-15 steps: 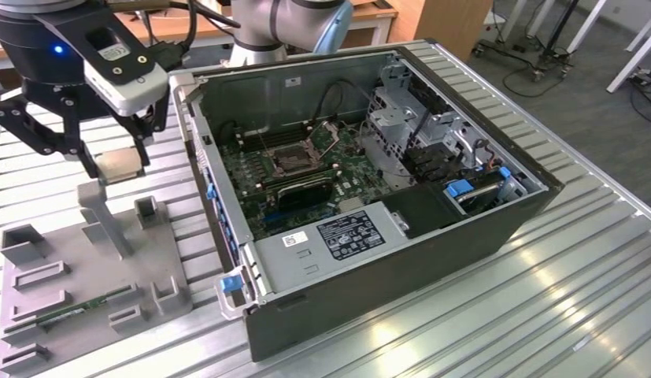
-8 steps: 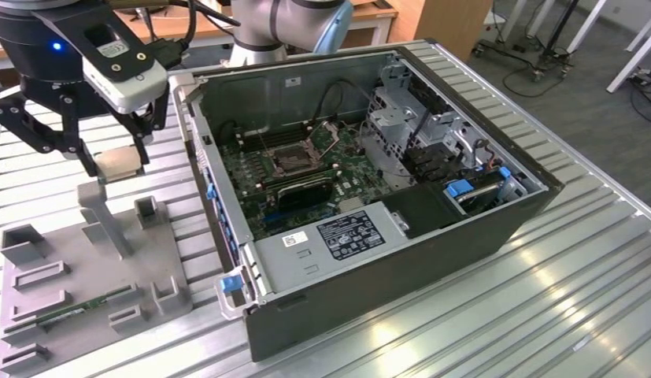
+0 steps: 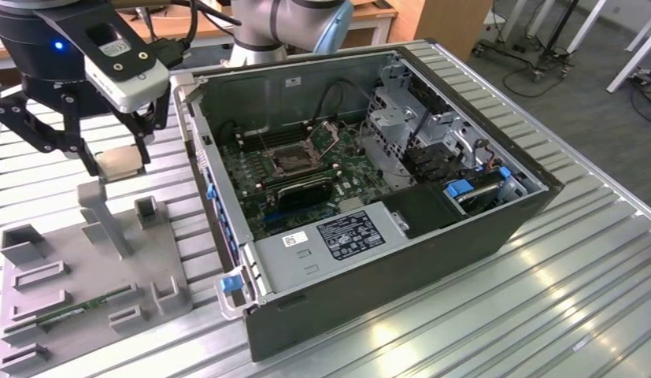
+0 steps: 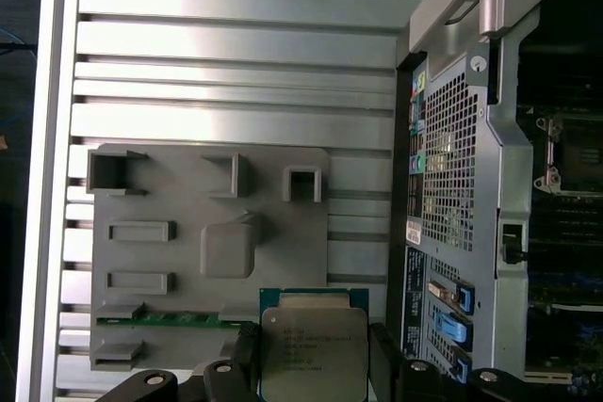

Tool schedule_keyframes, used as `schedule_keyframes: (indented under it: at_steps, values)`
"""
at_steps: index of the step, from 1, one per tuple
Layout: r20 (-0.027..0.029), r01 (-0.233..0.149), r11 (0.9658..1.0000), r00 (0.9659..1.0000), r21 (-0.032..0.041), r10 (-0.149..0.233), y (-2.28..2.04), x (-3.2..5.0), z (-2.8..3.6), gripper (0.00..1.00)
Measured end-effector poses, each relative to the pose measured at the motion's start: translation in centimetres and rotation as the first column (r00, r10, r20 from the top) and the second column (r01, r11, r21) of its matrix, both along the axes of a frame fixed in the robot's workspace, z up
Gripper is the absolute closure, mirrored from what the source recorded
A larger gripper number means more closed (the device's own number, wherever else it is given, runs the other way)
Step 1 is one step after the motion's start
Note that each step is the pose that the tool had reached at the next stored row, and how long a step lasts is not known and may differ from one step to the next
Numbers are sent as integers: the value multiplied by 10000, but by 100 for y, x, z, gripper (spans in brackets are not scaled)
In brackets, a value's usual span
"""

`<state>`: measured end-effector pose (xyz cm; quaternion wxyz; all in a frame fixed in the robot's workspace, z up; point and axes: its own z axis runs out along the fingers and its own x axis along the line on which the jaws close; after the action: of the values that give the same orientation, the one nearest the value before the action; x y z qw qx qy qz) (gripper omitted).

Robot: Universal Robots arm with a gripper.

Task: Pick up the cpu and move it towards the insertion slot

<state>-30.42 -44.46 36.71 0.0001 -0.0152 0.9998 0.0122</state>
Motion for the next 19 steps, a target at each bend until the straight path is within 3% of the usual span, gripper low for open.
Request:
schedule_keyframes:
  at_steps: [19]
  values:
    - [1, 2, 10000, 10000, 1, -2, 0, 301, -1, 45]
